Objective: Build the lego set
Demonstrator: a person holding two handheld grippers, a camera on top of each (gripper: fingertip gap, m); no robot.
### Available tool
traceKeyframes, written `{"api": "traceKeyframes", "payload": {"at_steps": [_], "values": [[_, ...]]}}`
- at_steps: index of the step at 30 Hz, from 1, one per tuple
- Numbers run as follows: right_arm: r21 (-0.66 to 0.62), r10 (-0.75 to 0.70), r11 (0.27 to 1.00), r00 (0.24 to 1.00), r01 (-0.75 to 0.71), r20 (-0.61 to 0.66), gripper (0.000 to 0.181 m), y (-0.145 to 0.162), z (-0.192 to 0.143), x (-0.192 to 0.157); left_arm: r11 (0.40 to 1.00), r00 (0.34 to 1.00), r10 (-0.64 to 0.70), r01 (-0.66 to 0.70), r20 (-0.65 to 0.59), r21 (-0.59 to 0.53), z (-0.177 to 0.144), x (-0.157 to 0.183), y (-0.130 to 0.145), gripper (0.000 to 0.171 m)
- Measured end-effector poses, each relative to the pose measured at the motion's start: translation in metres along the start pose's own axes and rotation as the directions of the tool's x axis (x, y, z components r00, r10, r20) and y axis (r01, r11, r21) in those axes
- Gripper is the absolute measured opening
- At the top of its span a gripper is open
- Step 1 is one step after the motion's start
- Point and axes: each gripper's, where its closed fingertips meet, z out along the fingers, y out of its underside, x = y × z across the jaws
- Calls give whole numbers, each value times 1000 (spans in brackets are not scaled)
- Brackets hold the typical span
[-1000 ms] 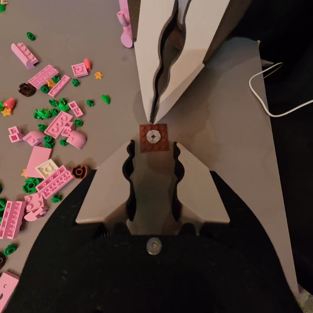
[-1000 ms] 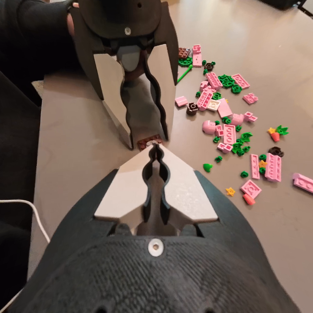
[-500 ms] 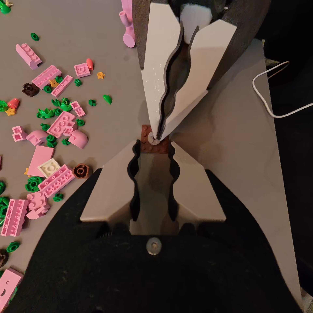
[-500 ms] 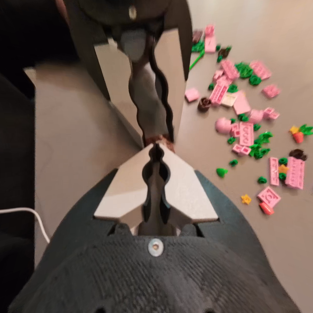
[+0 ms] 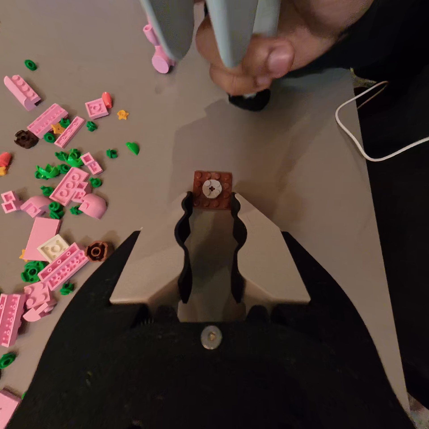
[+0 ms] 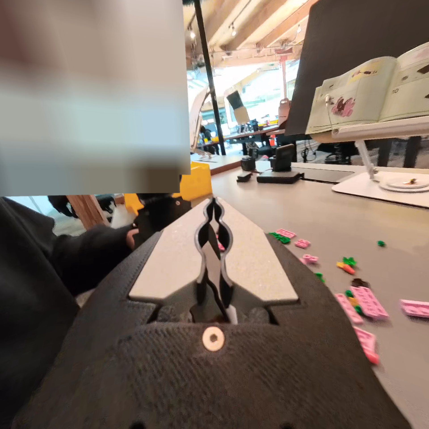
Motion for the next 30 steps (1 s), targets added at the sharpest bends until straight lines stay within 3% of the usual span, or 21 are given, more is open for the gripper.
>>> {"api": "traceKeyframes", "payload": {"at_steps": [6,11,17,22,26,30], "values": [[76,111,991,994,-112,9,0,-5,12,4,999,999,38,-38,-7,37,-1,8,-7,38],[119,147,982,989,-144,-20,0,-5,19,12,990,1000,8,-12,30,138,-29,-7,-9,38],[139,28,990,988,-7,-149,0,-8,37,15,954,973,-171,124,155,274,-71,-52,-2,27],[78,-171,979,966,189,-193,0,-2,58,2,877,938,-309,218,156,428,-96,-70,-10,35],[61,-216,972,962,229,-168,0,2,70,-11,852,929,-341,241,143,465,-104,-73,-10,35],[-62,-226,974,962,219,-151,0,30,78,-6,851,924,-347,238,161,467,-107,-75,-8,35]]}}
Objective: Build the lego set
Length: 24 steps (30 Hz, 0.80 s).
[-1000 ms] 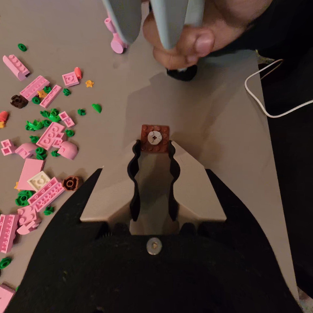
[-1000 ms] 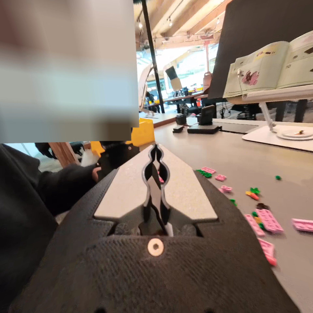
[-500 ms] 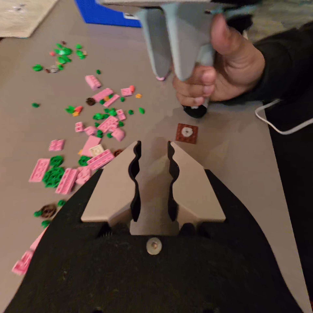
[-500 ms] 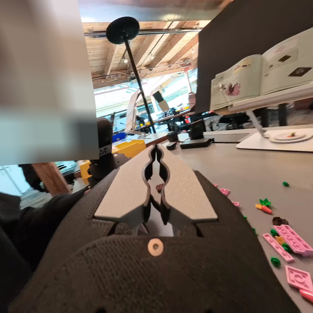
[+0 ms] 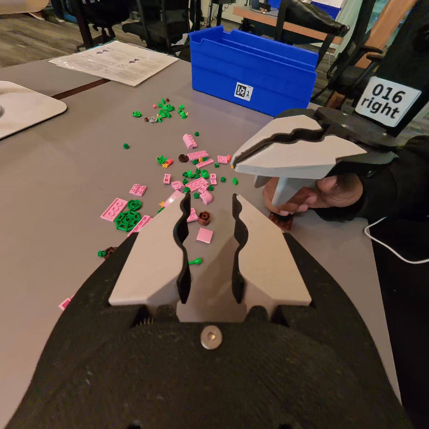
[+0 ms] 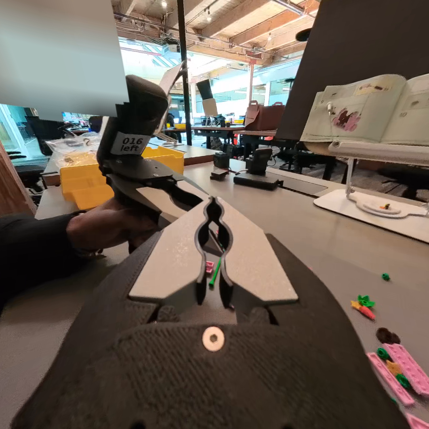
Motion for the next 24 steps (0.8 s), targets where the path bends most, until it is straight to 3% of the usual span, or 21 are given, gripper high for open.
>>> {"api": "traceKeyframes", "payload": {"at_steps": [5,9,13,17,21,24], "values": [[120,7,993,1000,-4,-23,0,-40,-6,4,1000,1000,-15,15,6,9,-2,-3,-1,35],[-24,-15,1000,1000,14,-16,0,3,5,1,1000,1000,-17,16,5,15,-2,-3,-1,35],[61,-23,998,999,25,-34,0,-26,-3,6,1000,1000,-16,16,13,7,-2,-4,0,34],[45,-21,999,999,23,-43,0,-29,-13,8,1000,1000,-14,14,16,-2,-1,-5,2,35],[-90,-146,985,989,148,26,47,-11,-40,0,1000,1000,-10,10,4,6,-1,-2,1,34],[-275,-171,943,981,189,91,52,17,-69,-1,1000,1000,-7,7,-3,5,0,0,1,35]]}}
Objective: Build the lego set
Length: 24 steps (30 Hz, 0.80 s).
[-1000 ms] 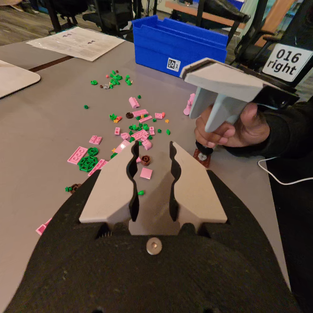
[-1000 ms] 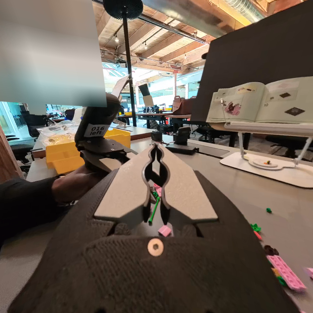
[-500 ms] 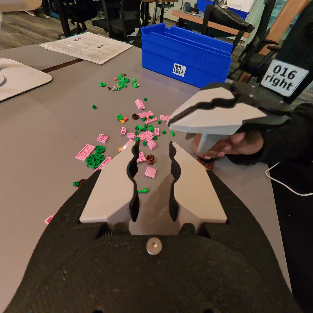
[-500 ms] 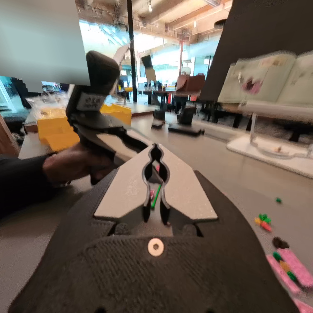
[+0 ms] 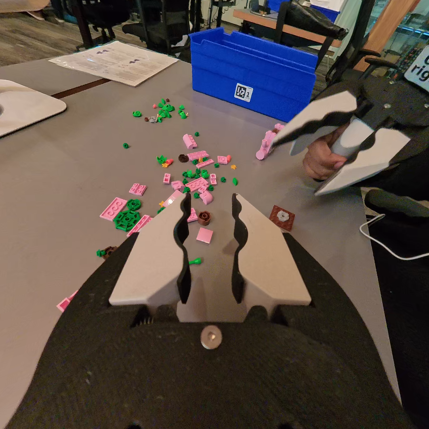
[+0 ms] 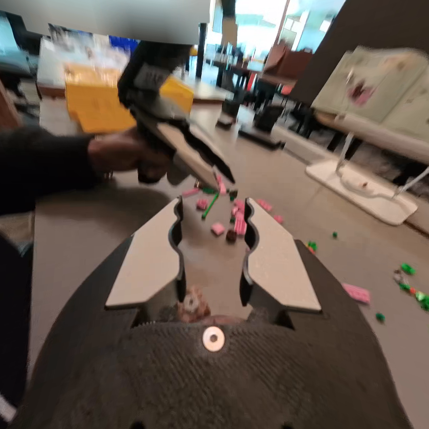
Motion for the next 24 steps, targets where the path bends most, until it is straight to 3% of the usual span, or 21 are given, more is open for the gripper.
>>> {"api": "traceKeyframes", "payload": {"at_steps": [4,8,17,24], "values": [[-317,143,943,983,-101,112,59,64,-22,-22,1000,1000,-1,0,-14,-18,4,3,3,35],[-495,244,859,956,-135,163,69,103,-34,-39,1000,1000,3,-4,-28,-26,7,6,6,35],[-493,139,870,970,-23,200,33,108,-29,-24,999,998,2,-4,-55,-33,12,13,9,34],[-471,94,880,948,64,304,32,106,-22,-26,998,997,17,-21,-74,-52,17,20,12,34]]}}
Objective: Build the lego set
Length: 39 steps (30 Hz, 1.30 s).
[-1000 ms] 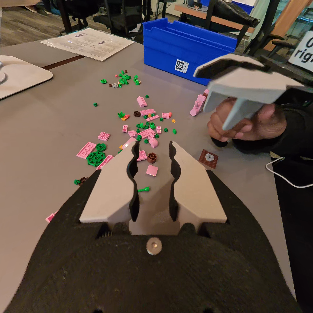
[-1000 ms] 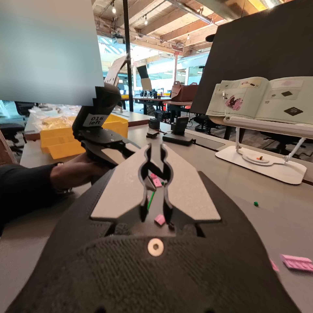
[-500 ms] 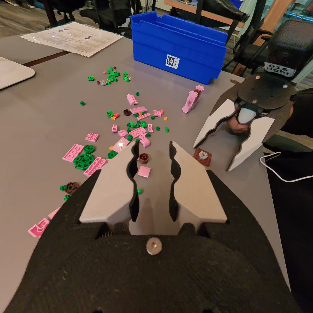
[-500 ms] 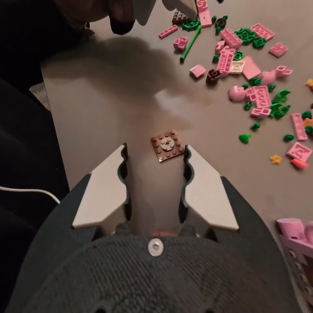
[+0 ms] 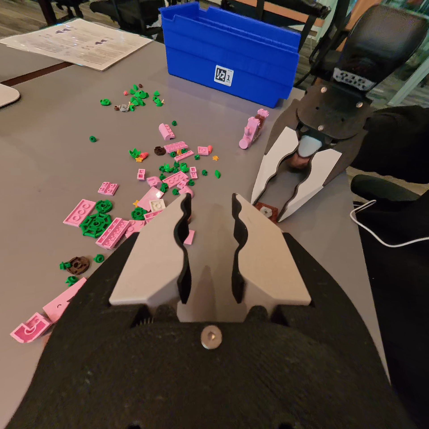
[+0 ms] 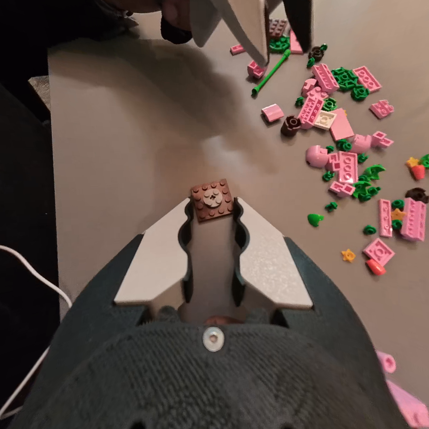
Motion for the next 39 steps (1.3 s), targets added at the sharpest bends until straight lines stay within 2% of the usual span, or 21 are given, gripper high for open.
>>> {"api": "traceKeyframes", "payload": {"at_steps": [5,8,9,10,12,15,18,19,21,22,23,25,27,28,29,30,32,35,37,39], "values": [[7,-28,1000,999,28,25,33,-3,1,2,1000,998,2,0,62,-23,-2,-11,4,30],[108,-15,994,999,20,-46,56,-17,-9,10,1000,993,8,-7,115,-16,-5,-22,4,30],[159,2,987,998,8,-66,62,-25,-16,14,999,985,13,-8,172,-31,-8,-33,7,30],[213,18,977,996,0,-83,64,-35,-23,18,999,960,24,-10,278,-51,-12,-52,10,27],[321,37,947,991,7,-131,67,-59,-42,30,995,867,84,-45,491,-91,-25,-94,6,21],[460,33,884,969,86,-244,65,-100,-74,57,983,773,176,-105,609,-151,-27,-129,-33,47],[560,29,811,945,168,-327,61,-136,-100,83,972,730,231,-199,644,-123,-12,-150,-102,61],[584,27,790,941,187,-338,60,-145,-105,89,971,715,225,-223,663,-88,-5,-160,-129,73],[622,29,754,936,210,-351,57,-156,-113,102,970,660,220,-223,718,-92,8,-194,-169,98],[629,31,745,930,224,-367,55,-156,-115,108,969,604,219,-225,767,-100,11,-217,-187,108],[615,37,750,913,244,-407,51,-150,-116,116,969,552,209,-230,807,-94,15,-239,-204,110],[548,104,791,822,273,-559,42,-126,-121,140,972,454,160,-228,877,-59,25,-279,-226,115],[509,128,796,731,328,-670,34,-108,-129,150,984,371,91,-178,924,-26,40,-310,-228,121],[495,125,787,690,369,-713,29,-105,-136,151,988,349,61,-151,935,-8,50,-320,-225,127],[482,117,775,658,408,-744,27,-104,-142,151,989,319,52,-145,946,-6,58,-327,-223,137],[473,111,765,634,437,-766,24,-104,-147,151,986,265,66,-163,962,-23,60,-332,-224,138],[489,138,754,622,438,-771,23,-103,-153,154,977,250,86,-210,965,-33,67,-333,-228,140],[541,180,757,679,366,-712,27,-101,-149,155,981,251,86,-191,964,-38,66,-333,-228,139],[560,194,753,698,345,-690,28,-100,-149,156,981,250,88,-190,964,-40,62,-332,-227,131],[565,201,756,704,330,-681,28,-99,-148,158,981,253,73,-190,965,-25,54,-331,-228,115]]}}
